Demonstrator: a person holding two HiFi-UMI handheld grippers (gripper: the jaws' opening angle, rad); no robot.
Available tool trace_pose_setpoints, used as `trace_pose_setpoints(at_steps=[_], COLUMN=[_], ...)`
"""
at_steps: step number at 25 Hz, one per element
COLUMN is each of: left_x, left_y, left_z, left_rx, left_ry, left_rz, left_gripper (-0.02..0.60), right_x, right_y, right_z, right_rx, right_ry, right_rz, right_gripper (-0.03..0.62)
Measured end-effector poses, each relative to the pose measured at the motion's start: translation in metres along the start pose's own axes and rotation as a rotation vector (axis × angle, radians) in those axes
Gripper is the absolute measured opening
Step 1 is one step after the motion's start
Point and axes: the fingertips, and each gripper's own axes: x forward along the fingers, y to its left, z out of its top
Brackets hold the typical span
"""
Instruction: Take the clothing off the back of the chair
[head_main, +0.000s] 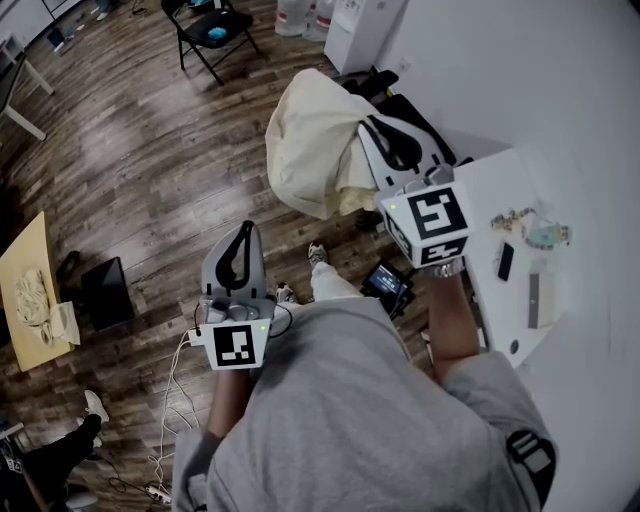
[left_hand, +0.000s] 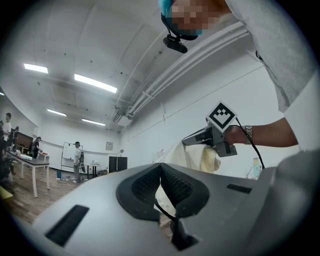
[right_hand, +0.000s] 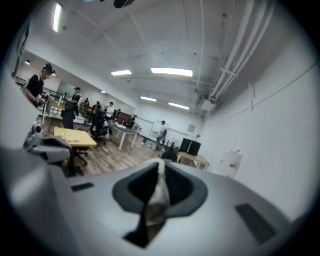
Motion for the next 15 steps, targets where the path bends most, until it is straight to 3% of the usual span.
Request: trace_pose_setpoints(at_steps=[15], left_x=[-0.005], left_y=[0.006], left_z=[-0.002], left_rx=[0.003], left_ry=[0.008], left_rz=[0.034], left_gripper=[0.037], right_x=[0.010], right_y=[0.011], right_z=[0.007], right_rx=[-0.008], right_ry=[-0.019], right_rz=[0.038], right_gripper=[0.061])
